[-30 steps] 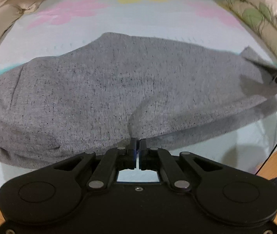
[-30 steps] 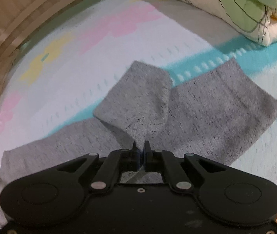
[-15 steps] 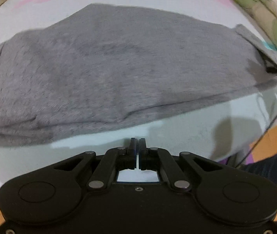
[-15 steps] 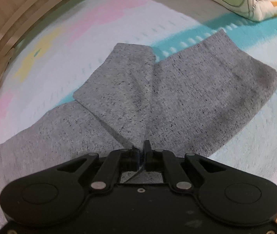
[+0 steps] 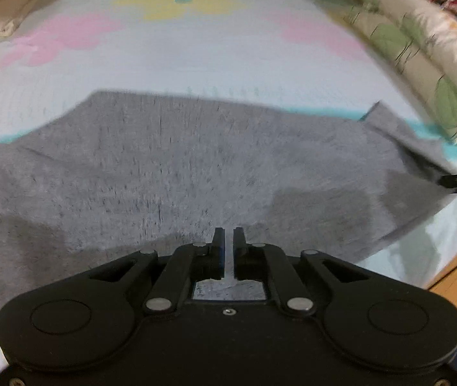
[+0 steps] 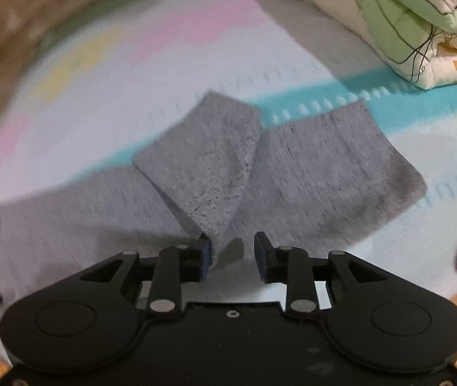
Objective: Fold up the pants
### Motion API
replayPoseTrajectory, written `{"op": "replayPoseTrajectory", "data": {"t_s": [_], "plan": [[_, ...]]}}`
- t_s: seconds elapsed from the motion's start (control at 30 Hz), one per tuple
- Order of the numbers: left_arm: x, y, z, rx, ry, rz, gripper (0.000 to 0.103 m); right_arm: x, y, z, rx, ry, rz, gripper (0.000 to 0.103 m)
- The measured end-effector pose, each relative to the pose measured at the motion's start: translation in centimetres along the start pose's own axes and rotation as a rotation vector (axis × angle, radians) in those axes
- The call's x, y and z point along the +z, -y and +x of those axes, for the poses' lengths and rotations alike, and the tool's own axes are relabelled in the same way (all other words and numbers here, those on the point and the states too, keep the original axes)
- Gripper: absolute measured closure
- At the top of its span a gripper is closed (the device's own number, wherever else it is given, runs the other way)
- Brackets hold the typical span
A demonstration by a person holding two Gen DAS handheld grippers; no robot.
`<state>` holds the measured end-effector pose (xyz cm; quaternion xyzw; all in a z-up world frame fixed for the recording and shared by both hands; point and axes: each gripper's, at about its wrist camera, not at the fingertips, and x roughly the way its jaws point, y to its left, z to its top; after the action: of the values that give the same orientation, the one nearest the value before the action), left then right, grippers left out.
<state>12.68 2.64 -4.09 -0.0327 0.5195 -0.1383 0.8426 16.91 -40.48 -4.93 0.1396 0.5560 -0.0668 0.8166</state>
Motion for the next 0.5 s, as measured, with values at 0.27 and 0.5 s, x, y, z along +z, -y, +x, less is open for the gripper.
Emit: {"op": "replayPoseTrajectory", "data": {"t_s": [0.27, 0.5], "plan": [[-2.1, -1.4, 1.8, -0.015, -0.056, 0.004, 0.094, 0.0, 3.9, 1.1, 0.126, -0.044, 0.244, 0.071], [-1.8, -2.0, 1.9, -0.062, -0.072, -0.073, 0.094, 0.2, 9.0, -0.2, 0.077, 0.061, 0.587, 0.069]]}}
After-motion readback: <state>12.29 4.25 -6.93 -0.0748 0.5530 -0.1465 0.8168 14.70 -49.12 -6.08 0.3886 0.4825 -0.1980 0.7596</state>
